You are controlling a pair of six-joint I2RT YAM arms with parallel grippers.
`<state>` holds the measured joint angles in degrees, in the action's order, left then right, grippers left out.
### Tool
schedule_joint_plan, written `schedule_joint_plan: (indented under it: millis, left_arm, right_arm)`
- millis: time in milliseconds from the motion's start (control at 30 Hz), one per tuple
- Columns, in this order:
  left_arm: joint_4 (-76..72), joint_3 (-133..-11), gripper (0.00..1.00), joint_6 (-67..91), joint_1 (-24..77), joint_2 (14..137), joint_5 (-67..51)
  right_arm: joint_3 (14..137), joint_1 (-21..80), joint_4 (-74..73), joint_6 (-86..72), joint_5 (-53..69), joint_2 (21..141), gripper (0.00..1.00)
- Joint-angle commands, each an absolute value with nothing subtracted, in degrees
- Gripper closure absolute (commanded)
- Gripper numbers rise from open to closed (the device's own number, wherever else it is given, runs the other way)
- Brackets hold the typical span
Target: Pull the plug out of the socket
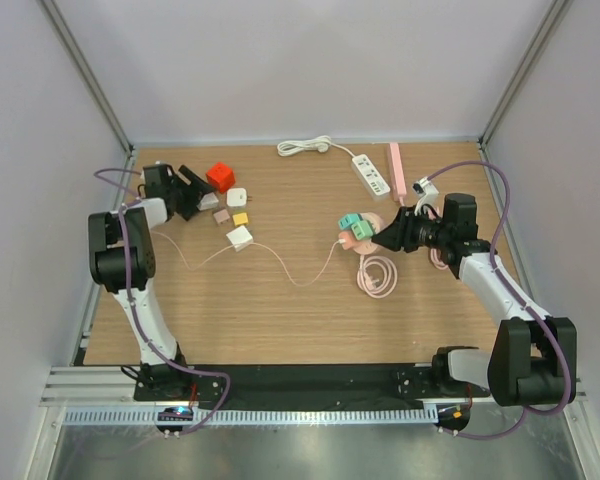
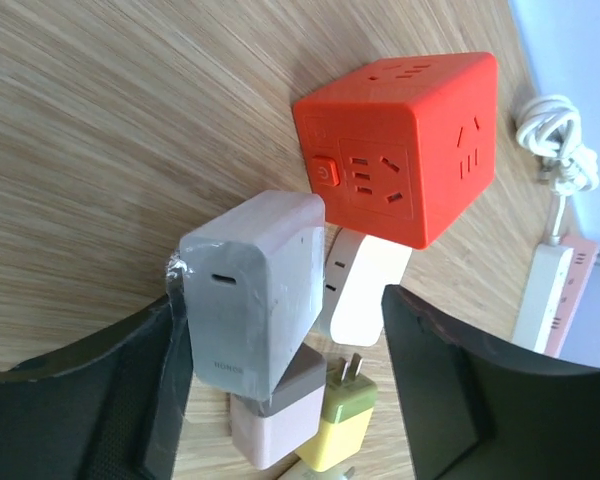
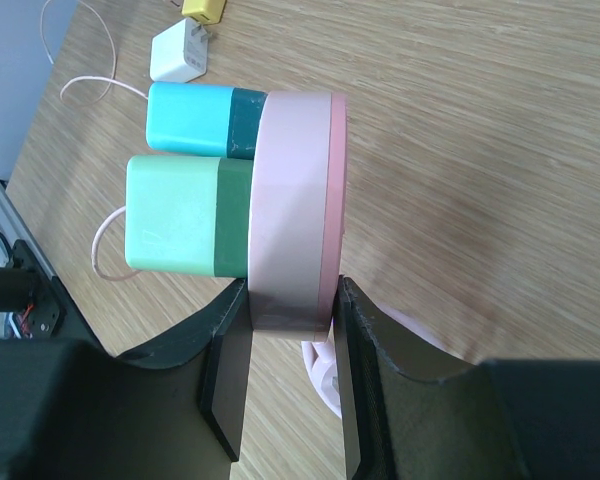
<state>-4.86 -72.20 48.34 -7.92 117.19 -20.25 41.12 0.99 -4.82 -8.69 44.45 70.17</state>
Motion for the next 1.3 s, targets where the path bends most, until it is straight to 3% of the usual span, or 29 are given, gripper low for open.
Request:
schedule_joint_plan:
  millis: [0, 333, 600, 900, 1267]
  left_arm:
    - [-1.6, -73.1, 0.21, 44.0, -8.0, 112.7, -17.1]
    - [5.4, -69.8, 0.14, 36.0, -8.0, 102.8, -10.2]
    - [4.8, -64.3, 0.14, 34.0, -4.8, 90.8, -15.7]
    - [-6.5, -50.6, 0.14, 46.9, 11.7, 78.2, -23.9]
    - [-18.7, -43.2, 0.14, 64.5, 31.7, 76.9, -12.1]
  right_arm:
    - [43.5, 0.8, -1.1, -8.3, 47.8, 69.7, 0.99]
    - [43.6, 0.7, -1.2, -8.1, 48.5, 69.3, 0.99]
    - [43.9, 0.7, -1.6, -6.9, 50.7, 69.5, 0.99]
    - [44.1, 0.7, -2.6, -5.6, 52.6, 69.9, 0.99]
    - [44.3, 0.8, -3.3, -4.8, 52.1, 69.1, 0.99]
